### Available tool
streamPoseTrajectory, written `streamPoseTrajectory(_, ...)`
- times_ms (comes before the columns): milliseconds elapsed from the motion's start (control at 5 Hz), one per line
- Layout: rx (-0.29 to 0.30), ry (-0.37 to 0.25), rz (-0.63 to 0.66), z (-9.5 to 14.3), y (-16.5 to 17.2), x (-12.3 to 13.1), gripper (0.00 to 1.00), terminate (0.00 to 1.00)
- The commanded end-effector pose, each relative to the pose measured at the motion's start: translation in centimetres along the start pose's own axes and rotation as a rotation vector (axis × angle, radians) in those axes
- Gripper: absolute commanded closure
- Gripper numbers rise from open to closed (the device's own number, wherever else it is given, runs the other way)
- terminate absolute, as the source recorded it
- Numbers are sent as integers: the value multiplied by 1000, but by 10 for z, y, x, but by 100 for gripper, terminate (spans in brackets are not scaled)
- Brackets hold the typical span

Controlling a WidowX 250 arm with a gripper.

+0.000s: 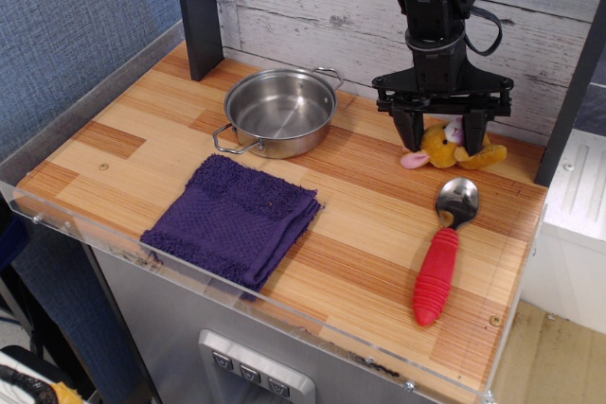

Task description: Place the stuffed animal inside the silver bowl.

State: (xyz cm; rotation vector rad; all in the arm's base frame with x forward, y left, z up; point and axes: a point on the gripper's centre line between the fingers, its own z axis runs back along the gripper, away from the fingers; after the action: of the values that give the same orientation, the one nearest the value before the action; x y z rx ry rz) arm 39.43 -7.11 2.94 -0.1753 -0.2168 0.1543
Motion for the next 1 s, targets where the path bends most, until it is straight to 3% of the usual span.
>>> streamPoseTrajectory(0,12,-32,-10,9,-1,-3,100,0)
streamPoseTrajectory(400,0,-43,-30,22,-4,-1,100,0)
streamPoseTrajectory(800,-38,-109,-16,69,0,3,100,0)
